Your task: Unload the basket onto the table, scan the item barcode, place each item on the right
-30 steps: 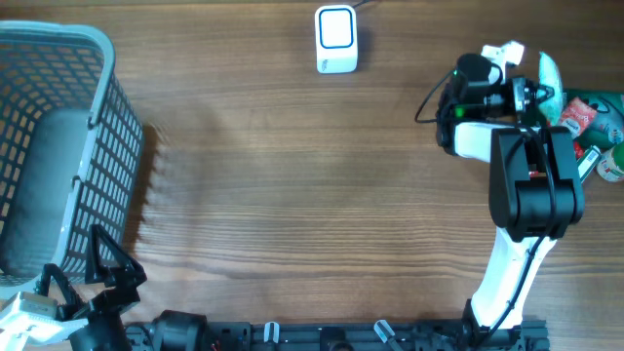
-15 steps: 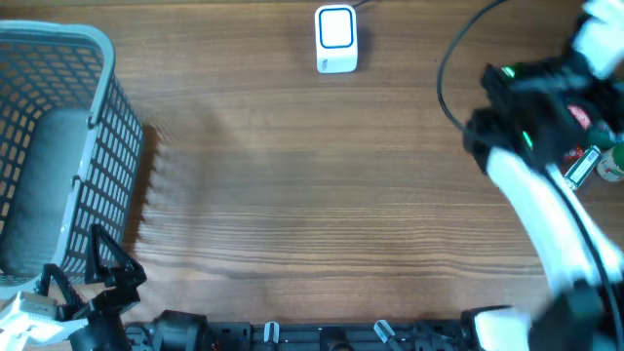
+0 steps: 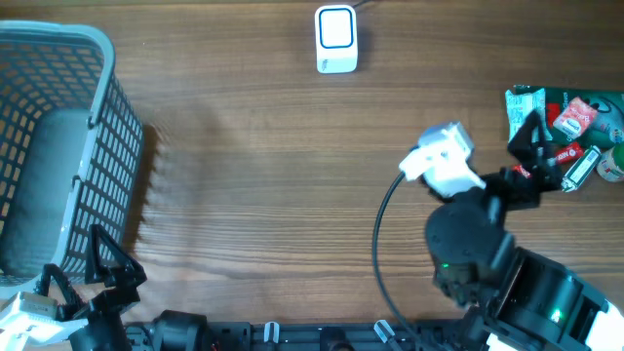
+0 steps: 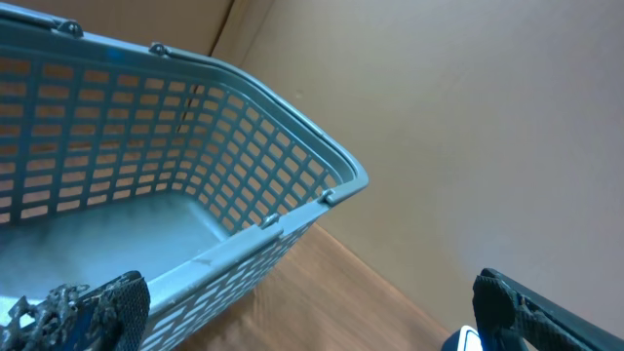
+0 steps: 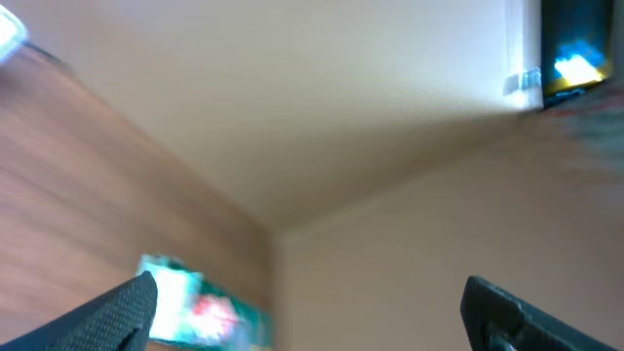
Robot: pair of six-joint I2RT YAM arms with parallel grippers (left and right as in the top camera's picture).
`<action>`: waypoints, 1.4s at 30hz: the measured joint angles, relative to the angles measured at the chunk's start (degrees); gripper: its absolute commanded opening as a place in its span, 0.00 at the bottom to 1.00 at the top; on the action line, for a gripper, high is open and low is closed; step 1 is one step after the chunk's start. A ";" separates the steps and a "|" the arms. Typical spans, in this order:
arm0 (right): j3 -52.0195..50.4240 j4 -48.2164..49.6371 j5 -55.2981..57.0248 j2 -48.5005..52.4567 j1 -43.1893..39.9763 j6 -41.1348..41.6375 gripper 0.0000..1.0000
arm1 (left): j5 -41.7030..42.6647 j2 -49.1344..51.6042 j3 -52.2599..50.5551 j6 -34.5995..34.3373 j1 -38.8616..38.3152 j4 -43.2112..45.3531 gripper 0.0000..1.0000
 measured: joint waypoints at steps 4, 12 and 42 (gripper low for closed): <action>0.00 -8.76 -14.82 -0.02 0.17 19.26 1.00 | 0.00 0.00 0.00 0.00 0.00 0.02 1.00; -0.52 -8.68 -28.46 0.15 0.13 24.94 1.00 | 0.00 0.00 0.00 0.00 0.00 0.02 1.00; -65.24 39.19 -77.35 -50.99 -60.00 39.45 1.00 | 0.00 0.13 0.04 0.00 0.00 0.00 1.00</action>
